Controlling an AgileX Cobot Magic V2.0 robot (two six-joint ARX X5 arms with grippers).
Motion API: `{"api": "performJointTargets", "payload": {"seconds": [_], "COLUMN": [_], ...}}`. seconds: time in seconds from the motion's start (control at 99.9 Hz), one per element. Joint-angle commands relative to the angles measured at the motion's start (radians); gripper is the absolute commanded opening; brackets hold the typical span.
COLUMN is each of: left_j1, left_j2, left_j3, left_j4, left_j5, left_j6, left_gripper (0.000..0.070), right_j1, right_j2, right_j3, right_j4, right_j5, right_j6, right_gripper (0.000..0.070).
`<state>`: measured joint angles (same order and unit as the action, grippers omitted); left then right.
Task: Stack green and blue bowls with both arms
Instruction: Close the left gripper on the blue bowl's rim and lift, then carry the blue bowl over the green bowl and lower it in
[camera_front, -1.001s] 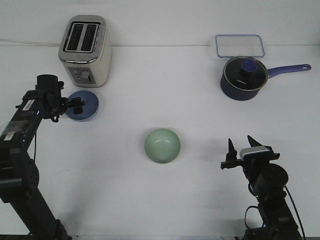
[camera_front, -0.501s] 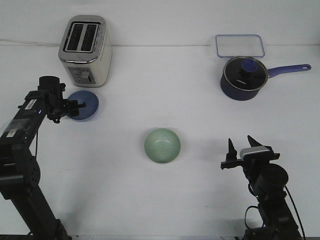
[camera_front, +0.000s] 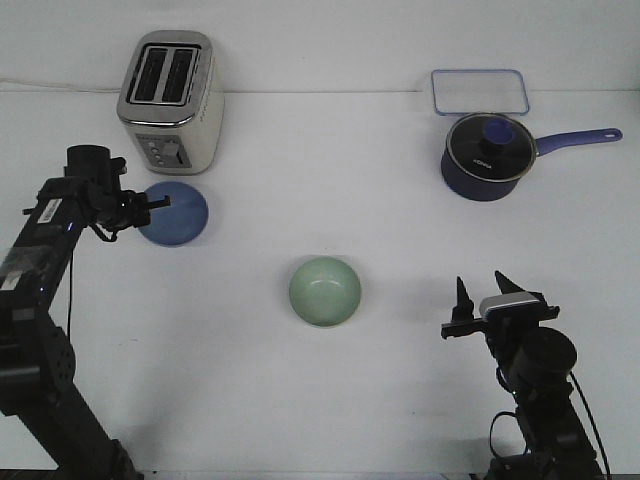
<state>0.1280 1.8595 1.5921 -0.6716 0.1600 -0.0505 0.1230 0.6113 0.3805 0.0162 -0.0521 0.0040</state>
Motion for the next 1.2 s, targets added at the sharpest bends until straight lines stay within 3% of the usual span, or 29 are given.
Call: {"api": "performJointTargets", "payload": {"seconds": [0.0,0.21,0.41,0.751,1.191], "left_j1": [-0.006,-0.068,-0.211,-0.467,-0.642], "left_j2": [-0.045,-0.160,-0.193,-0.177,-0.065], "left_j3": [0.019,0.019,0.019,0.019,0.019], "left_j4": [-0.011,-0.085,-0.117,-0.109,-0.100], "left_j5": [0.032,0.140,0.185,0.185,0.185], "left_j6": [-0.012,-0.022,-0.022,-0.022,-0.047], "left_gripper": [0.0004,0.0004,0.0004,0.0004,0.0012], "right_j1": [0.002,0.002,0.002,0.002,0.002], "right_j2": [0.005,0.005,0.005,0.005,0.005], "right_j3": [-0.001,-0.001,-0.001,-0.001,-0.001], "right_j4": [0.011,0.010,0.011,0.010,0.010], "right_j5": [0.001,0.000,0.000,0.000,0.000], "right_j6": [-0.001,-0.001,-0.001,-0.001,-0.001], "right_gripper": [0.0448,0.0448,0.0448,0.0448,0.0448]}}
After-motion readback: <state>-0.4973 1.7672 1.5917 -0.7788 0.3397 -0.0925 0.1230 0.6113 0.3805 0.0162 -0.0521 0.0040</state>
